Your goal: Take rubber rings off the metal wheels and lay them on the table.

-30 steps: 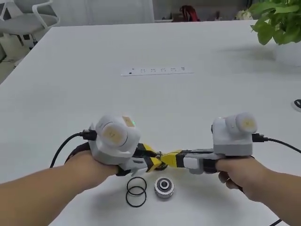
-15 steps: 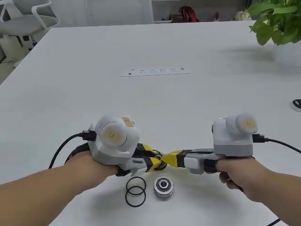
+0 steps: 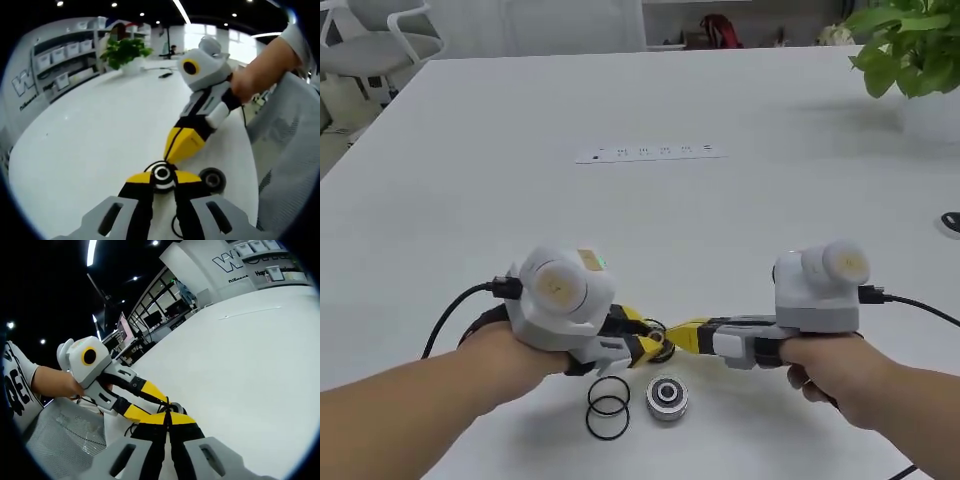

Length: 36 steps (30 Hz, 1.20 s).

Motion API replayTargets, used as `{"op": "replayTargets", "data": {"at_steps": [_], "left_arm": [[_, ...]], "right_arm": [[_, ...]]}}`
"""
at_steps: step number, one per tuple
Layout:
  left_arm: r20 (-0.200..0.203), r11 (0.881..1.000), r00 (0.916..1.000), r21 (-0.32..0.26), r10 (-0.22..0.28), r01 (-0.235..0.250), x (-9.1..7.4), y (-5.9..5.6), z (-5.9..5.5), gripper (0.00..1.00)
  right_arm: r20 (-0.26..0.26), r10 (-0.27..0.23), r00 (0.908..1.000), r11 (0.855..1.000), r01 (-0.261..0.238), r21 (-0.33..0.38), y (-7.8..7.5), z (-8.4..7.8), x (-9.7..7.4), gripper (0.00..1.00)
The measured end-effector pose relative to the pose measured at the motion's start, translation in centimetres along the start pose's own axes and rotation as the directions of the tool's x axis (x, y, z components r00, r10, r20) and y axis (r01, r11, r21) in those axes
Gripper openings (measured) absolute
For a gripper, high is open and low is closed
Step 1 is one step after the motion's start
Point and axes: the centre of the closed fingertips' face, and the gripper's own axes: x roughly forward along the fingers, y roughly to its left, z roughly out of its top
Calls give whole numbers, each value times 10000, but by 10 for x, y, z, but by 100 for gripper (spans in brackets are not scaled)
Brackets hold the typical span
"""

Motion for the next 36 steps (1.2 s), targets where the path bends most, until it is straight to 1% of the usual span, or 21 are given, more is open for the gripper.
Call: {"op": "replayTargets", "data": {"at_steps": [5,14,17,19,24,30,36], "left_arm": [[126,10000,9999,36,-88,88,-3,-2,3,21],[219,9993,9994,290,-255,249,-11,-7,6,24],[301,9992,9991,287,-290,281,-14,-8,7,25],[411,9988,9985,354,-358,344,-18,-10,10,27],[506,9984,9979,424,-408,387,-24,-10,11,28],[572,9986,9975,369,-404,384,-29,-8,10,31],[770,9987,9960,250,-454,436,-36,-7,14,35]], "right_arm": [[46,-25,10000,10000,25,-5,1,2,-1,0],[116,-57,9999,10000,57,20,0,4,-3,0],[134,-67,9999,10000,67,28,-1,4,-3,0],[131,-61,9999,10000,61,13,0,5,-3,0],[158,-38,9999,10000,37,21,0,7,-3,0],[147,-20,9999,10000,19,34,0,7,-2,0],[165,0,9999,10000,-1,39,1,9,-1,0]]}}
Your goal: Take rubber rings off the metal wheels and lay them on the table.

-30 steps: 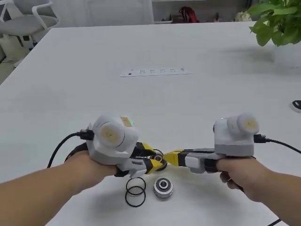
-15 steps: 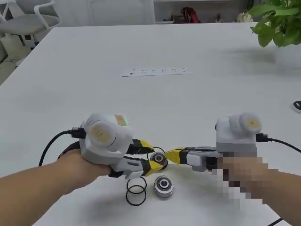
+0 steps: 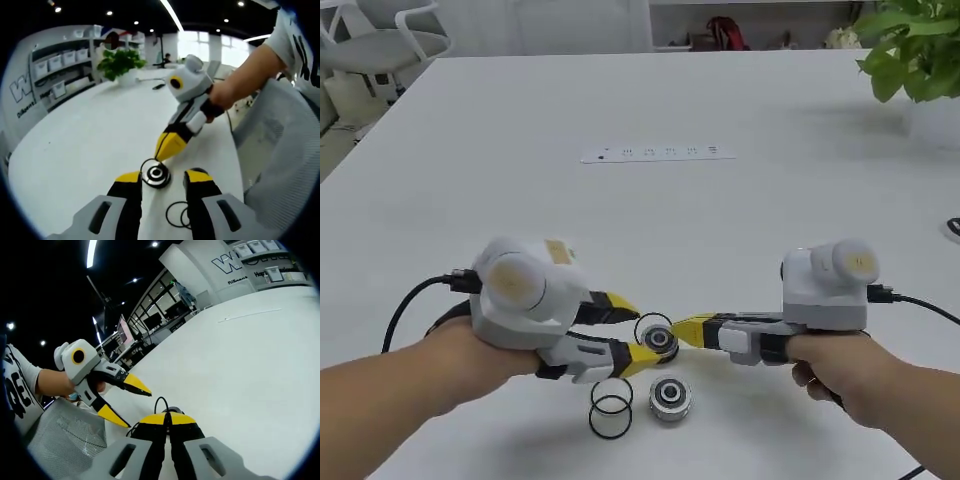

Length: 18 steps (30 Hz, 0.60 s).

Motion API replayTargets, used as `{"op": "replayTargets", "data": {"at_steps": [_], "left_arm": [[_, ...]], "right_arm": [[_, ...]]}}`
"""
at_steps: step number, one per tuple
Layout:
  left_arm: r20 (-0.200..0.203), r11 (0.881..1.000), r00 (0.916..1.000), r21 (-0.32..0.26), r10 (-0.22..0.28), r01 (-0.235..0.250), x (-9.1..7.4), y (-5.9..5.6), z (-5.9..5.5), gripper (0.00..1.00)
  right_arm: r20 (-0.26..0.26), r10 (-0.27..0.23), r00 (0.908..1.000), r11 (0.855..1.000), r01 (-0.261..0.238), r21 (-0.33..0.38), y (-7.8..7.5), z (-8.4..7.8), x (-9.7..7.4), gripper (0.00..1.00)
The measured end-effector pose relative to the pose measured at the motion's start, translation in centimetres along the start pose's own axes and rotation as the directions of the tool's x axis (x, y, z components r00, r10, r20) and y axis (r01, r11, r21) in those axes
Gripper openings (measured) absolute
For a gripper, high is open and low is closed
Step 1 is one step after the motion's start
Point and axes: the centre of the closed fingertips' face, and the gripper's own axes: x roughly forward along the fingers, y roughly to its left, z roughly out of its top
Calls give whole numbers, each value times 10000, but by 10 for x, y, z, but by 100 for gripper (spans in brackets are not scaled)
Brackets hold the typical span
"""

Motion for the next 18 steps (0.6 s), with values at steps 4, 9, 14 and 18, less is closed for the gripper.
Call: {"op": "replayTargets", "data": {"at_steps": [4,9,14,18], "left_arm": [[44,10000,10000,-27,-39,40,-3,-1,1,38],[54,10000,10000,-68,-22,22,-7,0,0,42],[139,9999,9999,-142,-35,37,-13,0,0,45],[195,9998,9998,-196,-22,26,-17,1,0,49]], "right_arm": [[0,25,10000,10000,-25,-23,1,1,0,0],[13,64,10000,10000,-64,-32,3,1,0,0],[37,108,9999,9999,-107,-47,4,3,0,0],[48,149,9999,9999,-149,-38,6,3,1,0]]}}
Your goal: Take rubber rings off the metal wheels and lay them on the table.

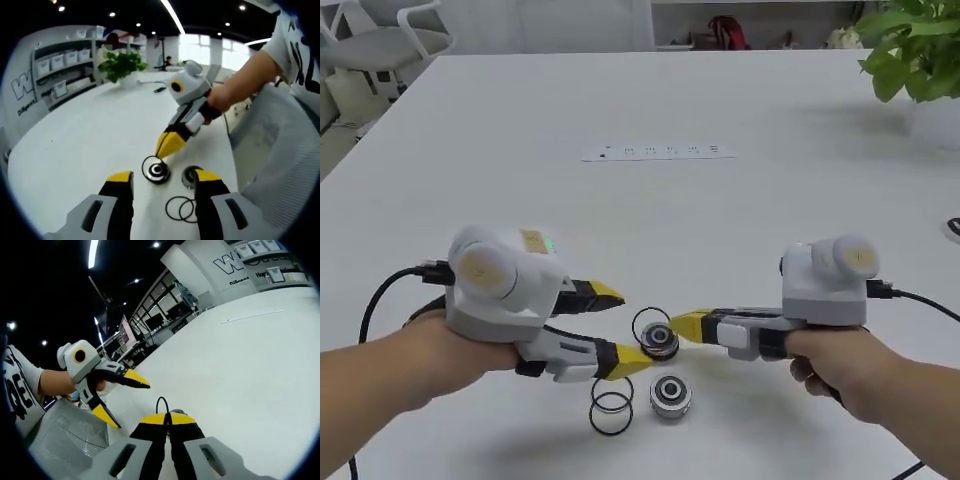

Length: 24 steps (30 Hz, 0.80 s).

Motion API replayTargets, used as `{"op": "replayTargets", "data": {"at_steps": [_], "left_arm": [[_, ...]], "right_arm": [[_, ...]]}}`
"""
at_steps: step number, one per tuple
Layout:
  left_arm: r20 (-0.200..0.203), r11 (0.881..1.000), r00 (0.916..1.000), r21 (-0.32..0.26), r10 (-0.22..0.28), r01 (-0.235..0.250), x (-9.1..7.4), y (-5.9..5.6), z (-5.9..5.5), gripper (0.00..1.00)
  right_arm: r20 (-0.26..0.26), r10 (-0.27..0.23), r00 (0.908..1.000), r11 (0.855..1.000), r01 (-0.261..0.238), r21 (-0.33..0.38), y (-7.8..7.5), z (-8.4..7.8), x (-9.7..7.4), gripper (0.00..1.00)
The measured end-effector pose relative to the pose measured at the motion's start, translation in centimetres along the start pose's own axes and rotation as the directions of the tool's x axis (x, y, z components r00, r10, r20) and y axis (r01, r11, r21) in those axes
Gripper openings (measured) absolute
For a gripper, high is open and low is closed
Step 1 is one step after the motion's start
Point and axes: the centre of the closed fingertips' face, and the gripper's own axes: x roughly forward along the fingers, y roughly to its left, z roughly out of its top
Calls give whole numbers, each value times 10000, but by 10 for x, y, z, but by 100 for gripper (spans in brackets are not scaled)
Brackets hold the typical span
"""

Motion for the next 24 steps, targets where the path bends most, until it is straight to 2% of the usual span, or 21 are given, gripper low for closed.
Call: {"op": "replayTargets", "data": {"at_steps": [17,24], "left_arm": [[-46,9997,9999,-207,139,-140,-20,5,-11,60],[-98,9997,9999,-186,124,-125,-27,1,-14,63]], "right_arm": [[-7,243,9997,9997,-243,-5,9,4,5,0],[-188,375,9991,9993,-376,-62,14,0,9,0]]}}
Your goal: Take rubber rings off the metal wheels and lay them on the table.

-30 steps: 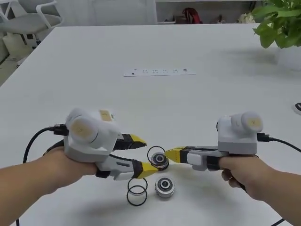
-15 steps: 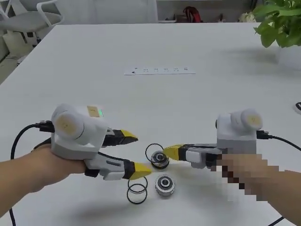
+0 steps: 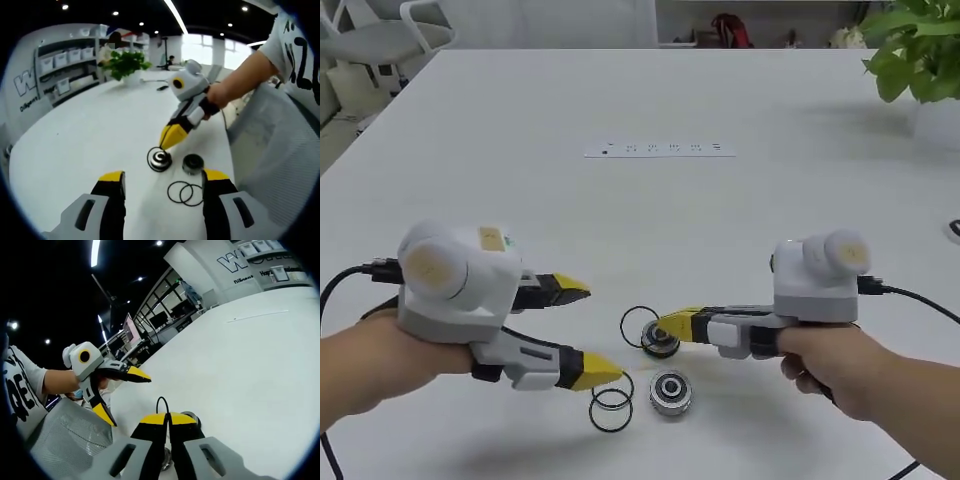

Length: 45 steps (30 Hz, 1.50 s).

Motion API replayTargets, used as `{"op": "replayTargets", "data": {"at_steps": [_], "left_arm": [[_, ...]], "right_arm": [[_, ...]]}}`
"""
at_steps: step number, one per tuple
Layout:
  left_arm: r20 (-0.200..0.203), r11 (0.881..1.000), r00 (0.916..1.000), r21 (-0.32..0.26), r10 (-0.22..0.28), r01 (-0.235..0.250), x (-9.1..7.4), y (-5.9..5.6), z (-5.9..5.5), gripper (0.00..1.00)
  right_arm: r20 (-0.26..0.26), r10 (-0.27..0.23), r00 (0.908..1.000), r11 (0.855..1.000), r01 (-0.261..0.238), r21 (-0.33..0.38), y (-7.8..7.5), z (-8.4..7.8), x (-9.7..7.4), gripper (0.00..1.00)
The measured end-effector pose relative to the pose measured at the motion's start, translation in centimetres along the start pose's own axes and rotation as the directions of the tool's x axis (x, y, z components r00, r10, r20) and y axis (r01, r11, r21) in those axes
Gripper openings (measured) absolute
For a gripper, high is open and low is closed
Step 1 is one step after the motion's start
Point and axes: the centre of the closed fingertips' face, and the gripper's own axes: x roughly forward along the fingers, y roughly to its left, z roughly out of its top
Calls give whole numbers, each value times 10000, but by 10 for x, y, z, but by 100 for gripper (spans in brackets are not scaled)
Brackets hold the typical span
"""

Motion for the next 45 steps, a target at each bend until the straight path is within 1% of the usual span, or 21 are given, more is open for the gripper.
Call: {"op": "replayTargets", "data": {"at_steps": [11,20,28,37,45], "left_arm": [[-73,9997,9997,-121,226,-227,-10,4,-8,67],[-137,9991,9992,-224,369,-372,-17,7,-15,67],[-210,9985,9987,-250,475,-480,-21,8,-20,67],[-249,9984,9984,-256,506,-513,-22,7,-22,67],[-288,9981,9981,-270,542,-549,-23,8,-23,67]], "right_arm": [[-191,168,9997,9999,-168,-11,5,-3,4,0],[-535,342,9980,9993,-349,-117,12,-9,11,0],[-791,379,9961,9990,-396,-202,14,-15,14,0],[-1173,506,9918,9977,-554,-385,21,-23,21,0],[-1385,449,9893,9970,-532,-566,20,-27,23,0]]}}
